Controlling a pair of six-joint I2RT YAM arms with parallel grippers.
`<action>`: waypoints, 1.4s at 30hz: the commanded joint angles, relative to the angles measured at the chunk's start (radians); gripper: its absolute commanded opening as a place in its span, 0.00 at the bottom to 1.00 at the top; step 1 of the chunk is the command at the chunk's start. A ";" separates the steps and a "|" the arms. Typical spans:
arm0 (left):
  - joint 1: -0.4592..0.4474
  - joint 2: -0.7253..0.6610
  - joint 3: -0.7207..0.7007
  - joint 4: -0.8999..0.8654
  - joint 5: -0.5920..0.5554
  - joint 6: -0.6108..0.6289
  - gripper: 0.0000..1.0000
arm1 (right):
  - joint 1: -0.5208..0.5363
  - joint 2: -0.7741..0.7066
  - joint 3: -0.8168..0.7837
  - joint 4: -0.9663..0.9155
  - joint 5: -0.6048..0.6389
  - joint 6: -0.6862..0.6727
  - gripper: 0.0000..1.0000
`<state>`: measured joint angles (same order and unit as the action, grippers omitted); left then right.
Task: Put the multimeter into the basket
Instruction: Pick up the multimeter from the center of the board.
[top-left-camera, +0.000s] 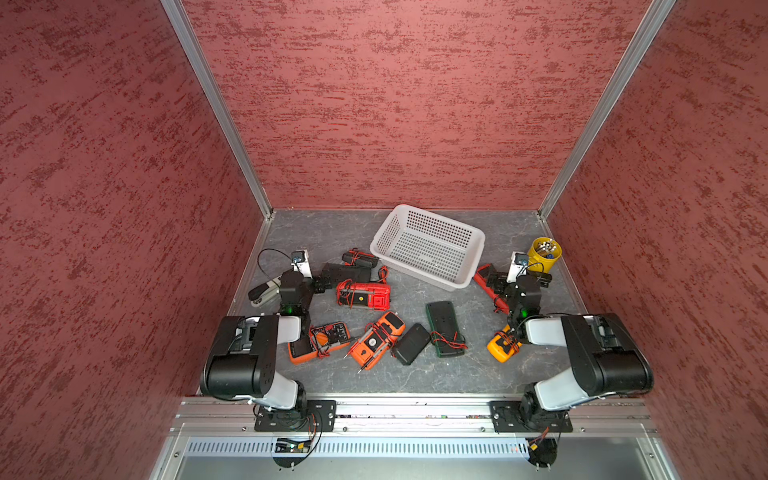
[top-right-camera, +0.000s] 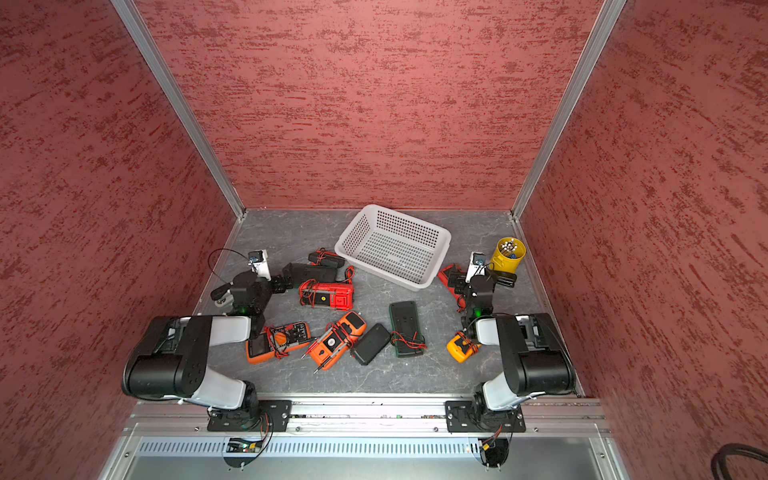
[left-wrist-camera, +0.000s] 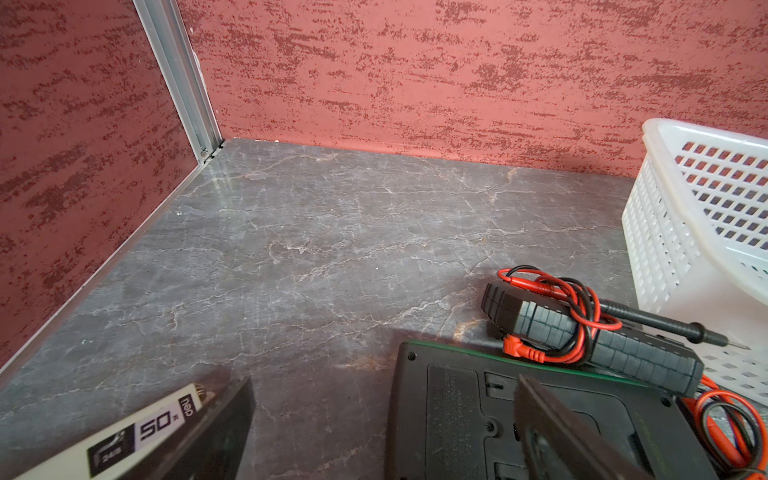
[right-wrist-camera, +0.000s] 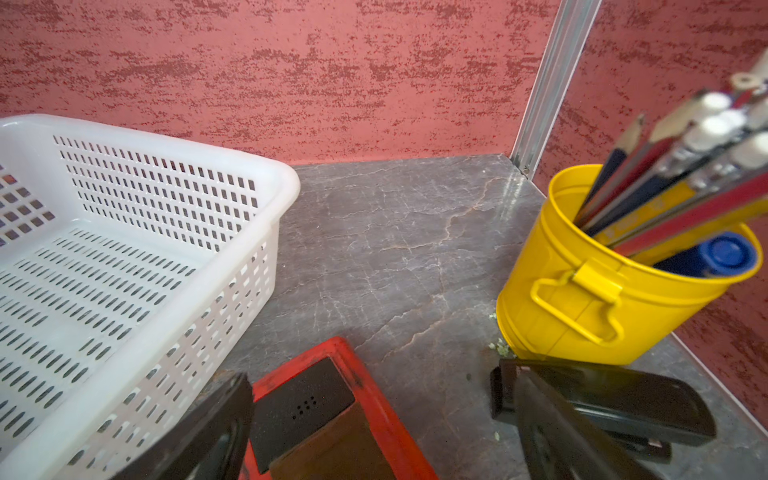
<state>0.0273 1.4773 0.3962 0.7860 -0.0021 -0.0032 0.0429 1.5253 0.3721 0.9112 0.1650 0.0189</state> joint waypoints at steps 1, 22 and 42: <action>-0.001 -0.070 0.036 -0.087 -0.012 0.001 1.00 | 0.004 -0.025 -0.008 0.010 0.020 -0.008 0.99; -0.079 -0.300 0.252 -0.434 -0.057 -0.047 1.00 | 0.021 -0.631 0.211 -1.094 0.077 0.034 0.99; -0.096 -0.173 0.471 -0.589 -0.027 -0.246 1.00 | 0.005 -0.163 0.633 -1.620 -0.222 -0.099 0.99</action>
<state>-0.0628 1.3056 0.8341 0.2260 -0.0101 -0.2352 0.0544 1.3369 0.9569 -0.6239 0.0128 -0.0273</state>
